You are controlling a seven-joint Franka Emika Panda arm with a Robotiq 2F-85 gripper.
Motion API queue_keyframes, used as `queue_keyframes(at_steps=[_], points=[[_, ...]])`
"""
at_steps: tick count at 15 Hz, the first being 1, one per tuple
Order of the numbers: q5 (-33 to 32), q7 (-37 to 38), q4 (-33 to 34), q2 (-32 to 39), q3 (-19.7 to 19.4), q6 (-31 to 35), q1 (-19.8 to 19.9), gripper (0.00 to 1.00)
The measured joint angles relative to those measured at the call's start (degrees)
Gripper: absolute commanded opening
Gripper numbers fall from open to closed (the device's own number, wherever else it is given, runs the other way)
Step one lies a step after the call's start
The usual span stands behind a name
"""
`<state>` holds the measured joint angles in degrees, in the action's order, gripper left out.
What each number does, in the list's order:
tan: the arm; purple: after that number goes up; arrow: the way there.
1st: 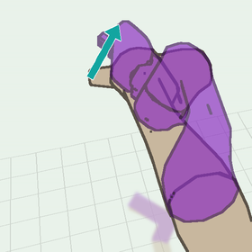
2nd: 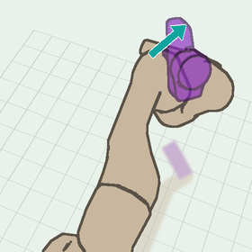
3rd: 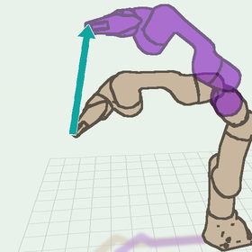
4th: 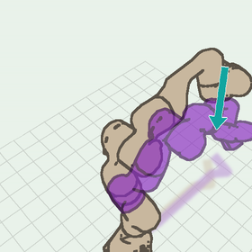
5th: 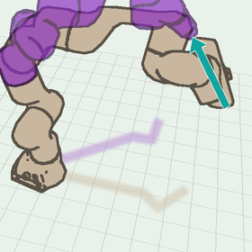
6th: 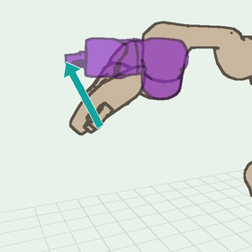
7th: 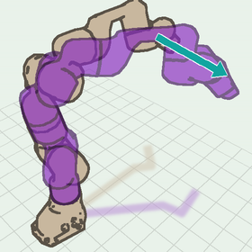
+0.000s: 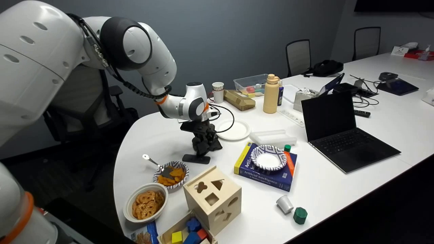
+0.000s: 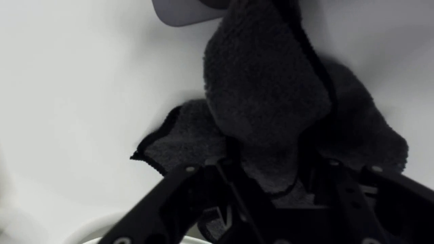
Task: Wipe the table with the grey towel
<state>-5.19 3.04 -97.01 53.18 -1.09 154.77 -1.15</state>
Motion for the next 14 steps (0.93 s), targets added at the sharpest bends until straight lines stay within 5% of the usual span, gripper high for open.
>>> queue_keyframes(at_steps=[3,14], points=[[0.02,-0.17,1.29,0.06,0.05,-1.61,0.1,0.0],[-0.04,9.08,1.94,-0.57,-10.53,-8.96,-2.52,0.02]])
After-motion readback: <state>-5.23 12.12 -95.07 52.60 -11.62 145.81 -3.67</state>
